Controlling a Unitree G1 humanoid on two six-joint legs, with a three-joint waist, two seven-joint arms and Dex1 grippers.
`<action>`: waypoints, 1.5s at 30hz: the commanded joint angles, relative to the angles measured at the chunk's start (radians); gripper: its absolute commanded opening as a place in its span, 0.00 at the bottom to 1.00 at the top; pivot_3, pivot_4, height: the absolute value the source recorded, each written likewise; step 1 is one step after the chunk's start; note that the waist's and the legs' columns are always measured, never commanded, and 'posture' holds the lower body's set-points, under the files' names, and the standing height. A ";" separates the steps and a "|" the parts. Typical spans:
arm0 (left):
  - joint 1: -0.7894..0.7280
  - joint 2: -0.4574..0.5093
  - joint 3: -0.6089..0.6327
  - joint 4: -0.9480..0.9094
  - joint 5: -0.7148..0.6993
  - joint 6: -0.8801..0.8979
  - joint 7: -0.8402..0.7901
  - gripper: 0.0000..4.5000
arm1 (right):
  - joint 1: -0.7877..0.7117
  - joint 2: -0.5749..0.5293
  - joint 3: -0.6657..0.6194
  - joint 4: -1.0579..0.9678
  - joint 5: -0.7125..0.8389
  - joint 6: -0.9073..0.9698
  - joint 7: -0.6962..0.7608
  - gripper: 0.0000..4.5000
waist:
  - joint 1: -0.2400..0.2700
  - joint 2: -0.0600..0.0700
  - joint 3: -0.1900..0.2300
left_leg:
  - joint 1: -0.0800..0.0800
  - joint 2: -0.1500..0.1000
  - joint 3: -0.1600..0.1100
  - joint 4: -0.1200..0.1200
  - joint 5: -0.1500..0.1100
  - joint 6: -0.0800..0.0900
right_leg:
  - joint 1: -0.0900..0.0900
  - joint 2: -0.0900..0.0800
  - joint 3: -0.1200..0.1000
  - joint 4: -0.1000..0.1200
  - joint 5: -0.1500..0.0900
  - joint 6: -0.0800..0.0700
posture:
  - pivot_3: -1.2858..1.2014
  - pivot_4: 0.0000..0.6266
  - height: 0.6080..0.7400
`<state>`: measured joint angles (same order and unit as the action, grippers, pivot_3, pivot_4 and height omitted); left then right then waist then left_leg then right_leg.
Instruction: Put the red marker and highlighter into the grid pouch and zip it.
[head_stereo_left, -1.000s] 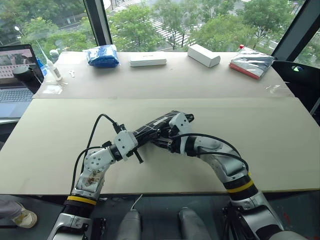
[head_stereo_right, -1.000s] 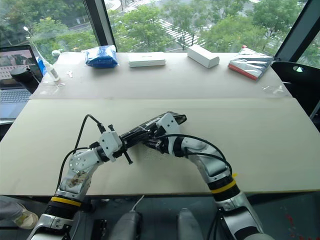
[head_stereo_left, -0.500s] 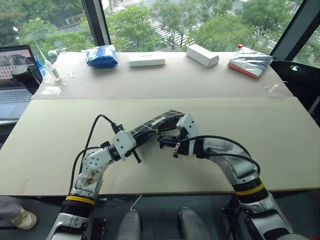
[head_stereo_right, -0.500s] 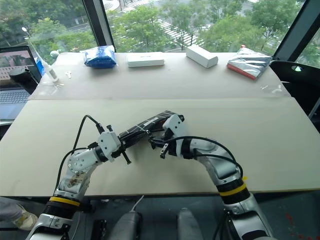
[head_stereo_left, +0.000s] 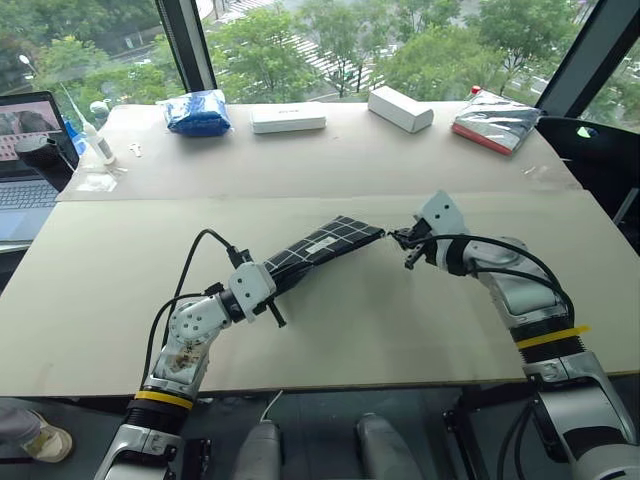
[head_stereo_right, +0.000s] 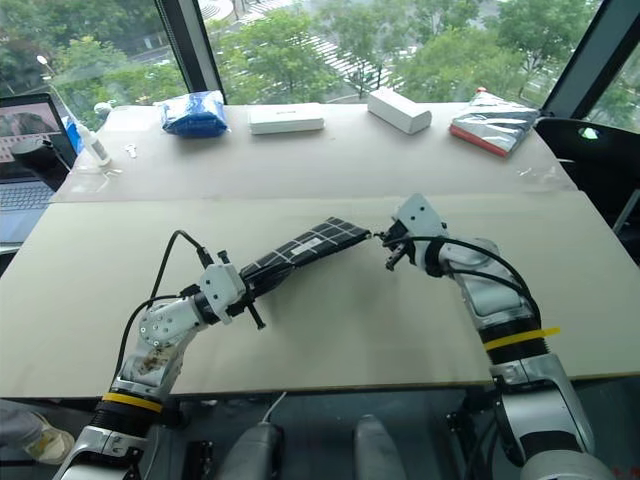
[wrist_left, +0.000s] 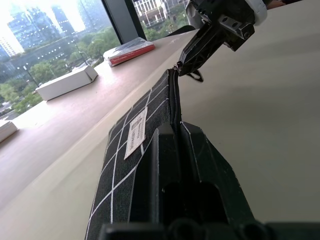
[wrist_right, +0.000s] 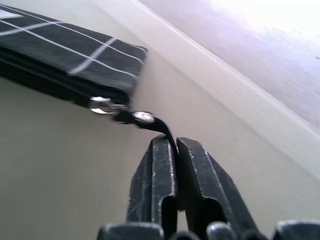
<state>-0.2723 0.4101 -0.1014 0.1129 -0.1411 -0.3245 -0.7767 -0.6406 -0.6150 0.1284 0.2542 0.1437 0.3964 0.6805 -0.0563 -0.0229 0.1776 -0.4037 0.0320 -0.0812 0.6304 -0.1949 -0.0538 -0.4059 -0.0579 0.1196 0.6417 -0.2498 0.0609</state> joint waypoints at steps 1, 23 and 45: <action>-0.012 0.006 0.020 -0.015 -0.012 -0.016 0.005 0.00 | 0.030 0.023 -0.046 -0.105 0.079 0.051 0.061 0.42 | 0.000 0.000 0.000 | 0.000 0.000 0.000 0.000 0.000 0.000 | 0.000 0.000 0.000 0.000 0.000 0.000 | 0.52 0.24 1.00; -0.168 0.091 -0.022 0.120 -0.143 -0.172 -0.394 0.00 | 0.398 -0.236 -0.402 -0.363 0.434 0.193 0.441 0.79 | 0.009 0.000 0.000 | 0.000 0.000 0.001 0.002 0.000 0.000 | 0.001 0.000 0.000 0.000 -0.002 0.003 | 0.52 0.24 1.00; -0.329 -0.004 -0.006 0.512 -0.186 -0.400 -0.598 0.48 | 0.518 -0.221 -0.427 -0.504 0.515 0.239 0.374 0.80 | 0.014 0.000 0.001 | -0.002 0.000 0.000 0.005 0.000 0.000 | 0.001 0.000 0.000 0.000 -0.004 0.008 | 0.52 0.24 1.00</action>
<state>-0.6178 0.4010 -0.1366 0.6648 -0.2954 -0.7408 -1.3912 -0.1266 -0.8298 -0.2853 -0.2443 0.6508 0.6449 1.0579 -0.0422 -0.0232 0.1781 -0.4054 0.0316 -0.0813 0.6350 -0.1951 -0.0534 -0.4045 -0.0577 0.1199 0.6419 -0.2539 0.0686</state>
